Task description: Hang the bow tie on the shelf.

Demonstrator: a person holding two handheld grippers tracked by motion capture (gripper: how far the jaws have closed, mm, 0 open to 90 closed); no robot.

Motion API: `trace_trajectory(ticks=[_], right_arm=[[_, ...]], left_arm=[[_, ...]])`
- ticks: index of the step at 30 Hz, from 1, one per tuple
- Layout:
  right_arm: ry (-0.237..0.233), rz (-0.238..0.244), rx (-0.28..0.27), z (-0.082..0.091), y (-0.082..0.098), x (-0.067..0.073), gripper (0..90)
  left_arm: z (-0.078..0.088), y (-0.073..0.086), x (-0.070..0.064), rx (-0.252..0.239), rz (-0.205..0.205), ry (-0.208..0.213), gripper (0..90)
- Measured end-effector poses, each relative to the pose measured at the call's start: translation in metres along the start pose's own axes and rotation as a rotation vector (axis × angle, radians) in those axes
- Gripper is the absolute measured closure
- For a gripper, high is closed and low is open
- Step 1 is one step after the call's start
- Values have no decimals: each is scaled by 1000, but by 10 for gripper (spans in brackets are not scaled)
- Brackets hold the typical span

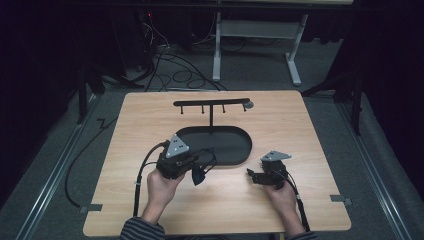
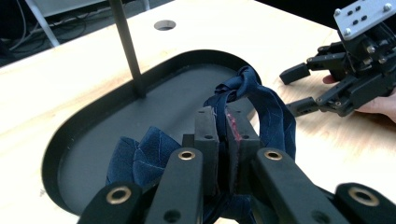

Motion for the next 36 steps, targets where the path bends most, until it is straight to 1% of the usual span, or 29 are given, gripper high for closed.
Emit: trace_trajectory(ticks=[1, 5, 7, 9, 11, 12, 13, 17, 19, 25, 29, 30, 31, 36], right_arm=[[0, 0, 0, 0, 0, 0, 289], [0, 0, 0, 0, 0, 0, 289], [0, 0, 0, 0, 0, 0, 289], [0, 0, 0, 0, 0, 0, 289], [0, 0, 0, 0, 0, 0, 289], [0, 0, 0, 0, 0, 0, 289], [0, 0, 0, 0, 0, 0, 289], [0, 0, 0, 0, 0, 0, 289], [0, 0, 0, 0, 0, 0, 289], [-1, 0, 0, 0, 0, 0, 289], [-1, 0, 0, 0, 0, 0, 289], [-1, 0, 0, 0, 0, 0, 289], [-1, 0, 0, 0, 0, 0, 289], [-1, 1, 0, 0, 0, 0, 288]], left_arm=[[1, -5, 0, -9, -5, -3, 846], [2, -10, 0, -18, -5, 0, 846], [3, -16, 1, -25, -7, 0, 845], [3, -17, 2, -29, -7, 0, 845], [3, -23, 3, -42, 0, 3, 846], [3, -23, 3, -42, 0, 3, 845], [2, -27, 4, -51, 10, 4, 845], [1, -32, 6, -58, 20, -1, 844], [1, -37, 8, -56, 26, -13, 843], [0, -45, 9, -53, 20, -28, 843], [0, -54, 11, -54, 15, -54, 843], [-1, -59, 12, -53, 24, -67, 843], [-1, -59, 12, -53, 24, -67, 843], [-8, -72, 17, -59, 50, -92, 843]])
Point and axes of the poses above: each handheld gripper's, and its own axes: z roughly backward along the jaws, y roughly out of its underside, x roughly to its left, the point moved 2 cm from there along -z, roughly forward along the jaws, and after that the axes turned 11 degrees about z, right-handed, at the moved point
